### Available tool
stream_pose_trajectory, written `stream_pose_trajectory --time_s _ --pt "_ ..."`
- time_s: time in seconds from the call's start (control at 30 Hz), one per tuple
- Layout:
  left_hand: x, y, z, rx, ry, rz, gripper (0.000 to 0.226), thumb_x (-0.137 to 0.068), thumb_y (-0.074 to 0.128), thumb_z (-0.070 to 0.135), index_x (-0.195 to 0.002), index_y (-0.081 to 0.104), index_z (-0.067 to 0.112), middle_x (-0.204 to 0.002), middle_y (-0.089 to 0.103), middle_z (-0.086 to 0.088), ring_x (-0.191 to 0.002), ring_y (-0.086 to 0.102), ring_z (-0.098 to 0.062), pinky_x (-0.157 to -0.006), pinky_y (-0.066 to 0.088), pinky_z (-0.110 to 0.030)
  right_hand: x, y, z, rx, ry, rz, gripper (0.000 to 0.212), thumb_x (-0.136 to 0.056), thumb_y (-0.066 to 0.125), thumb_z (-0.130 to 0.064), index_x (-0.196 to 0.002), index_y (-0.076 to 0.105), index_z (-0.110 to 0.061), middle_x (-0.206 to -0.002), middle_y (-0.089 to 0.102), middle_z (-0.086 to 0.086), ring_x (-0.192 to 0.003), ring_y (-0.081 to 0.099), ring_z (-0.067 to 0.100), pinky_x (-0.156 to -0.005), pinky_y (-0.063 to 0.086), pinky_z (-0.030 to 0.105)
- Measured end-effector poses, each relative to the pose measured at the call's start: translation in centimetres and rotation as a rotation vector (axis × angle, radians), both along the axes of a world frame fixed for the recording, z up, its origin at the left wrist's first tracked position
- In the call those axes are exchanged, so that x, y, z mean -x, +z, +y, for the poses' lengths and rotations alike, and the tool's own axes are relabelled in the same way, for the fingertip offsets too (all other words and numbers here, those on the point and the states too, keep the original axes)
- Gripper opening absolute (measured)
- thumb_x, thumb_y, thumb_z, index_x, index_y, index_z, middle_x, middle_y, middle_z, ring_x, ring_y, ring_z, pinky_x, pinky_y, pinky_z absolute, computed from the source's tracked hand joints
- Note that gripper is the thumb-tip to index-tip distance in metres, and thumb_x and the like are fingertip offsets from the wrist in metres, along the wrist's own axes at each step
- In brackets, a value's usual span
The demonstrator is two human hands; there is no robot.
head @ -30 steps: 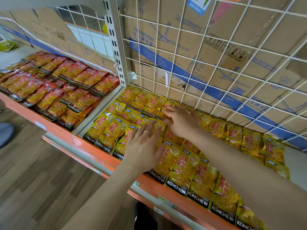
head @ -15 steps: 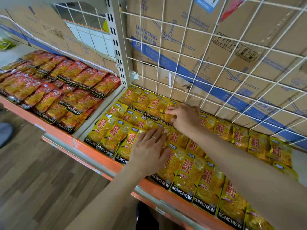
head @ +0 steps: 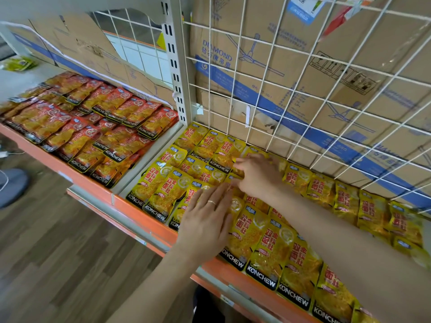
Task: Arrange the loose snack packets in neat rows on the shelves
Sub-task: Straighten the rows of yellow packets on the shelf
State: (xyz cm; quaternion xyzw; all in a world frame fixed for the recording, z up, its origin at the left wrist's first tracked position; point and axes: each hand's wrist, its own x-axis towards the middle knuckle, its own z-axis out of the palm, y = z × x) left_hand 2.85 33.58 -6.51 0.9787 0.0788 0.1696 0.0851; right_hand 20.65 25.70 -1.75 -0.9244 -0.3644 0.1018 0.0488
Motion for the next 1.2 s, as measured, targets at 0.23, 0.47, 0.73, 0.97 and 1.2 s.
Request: stream_pose_trajectory --time_s 0.23,0.47,0.73,0.97,1.2 --pt "1.8 -0.4 0.2 0.017 0.021 0.072 0.046 -0.102 0.043 0.040 -0.142 0.055 0.022 -0.153 0.047 0.002 -0.138 0.047 -0.019 -0.119 0.024 -0.039 -0.1 -0.2 -0.4 -0.025 -0.027 0.064 0.055 -0.087 0.069 -0.049 -0.139 0.053 -0.039 -0.152 0.040 -0.022 -0.146 0.025 0.014 -0.116 0.012 0.053" --pt "0.6 1.5 1.8 0.088 0.125 0.077 0.052 -0.099 0.039 0.050 -0.142 0.055 0.024 -0.153 0.046 0.001 -0.138 0.045 -0.023 -0.118 0.029 -0.045 -0.5 0.7 1.8 -0.152 0.024 -0.014 0.045 -0.094 0.062 -0.040 -0.138 0.054 -0.036 -0.152 0.042 -0.015 -0.143 0.034 0.011 -0.114 0.019 0.045" --pt "-1.7 0.9 4.1 0.009 0.037 0.197 0.057 -0.094 0.043 0.056 -0.131 0.066 0.019 -0.144 0.057 -0.007 -0.136 0.051 -0.023 -0.123 0.010 -0.043 -1.0 -0.9 3.9 0.009 0.177 0.077 0.047 -0.102 0.047 -0.037 -0.148 0.039 -0.043 -0.162 0.022 -0.015 -0.151 0.014 0.012 -0.114 0.014 0.057" --pt "-1.9 0.2 3.9 0.022 0.028 0.164 0.056 -0.093 0.044 0.055 -0.130 0.066 0.018 -0.143 0.057 -0.008 -0.135 0.052 -0.022 -0.116 0.029 -0.046 -0.5 -0.8 3.0 -0.039 0.153 0.039 0.041 -0.101 0.049 -0.034 -0.140 0.050 -0.044 -0.158 0.033 -0.014 -0.147 0.025 0.014 -0.109 0.020 0.052" --pt "-1.7 0.2 3.6 0.048 0.035 0.146 0.063 -0.096 0.037 0.056 -0.139 0.058 0.016 -0.150 0.051 -0.006 -0.139 0.047 -0.024 -0.116 0.033 -0.048 0.0 -1.0 3.7 -0.061 0.123 0.031 0.037 -0.100 0.050 -0.038 -0.137 0.055 -0.042 -0.155 0.038 -0.016 -0.144 0.028 0.017 -0.108 0.022 0.050"
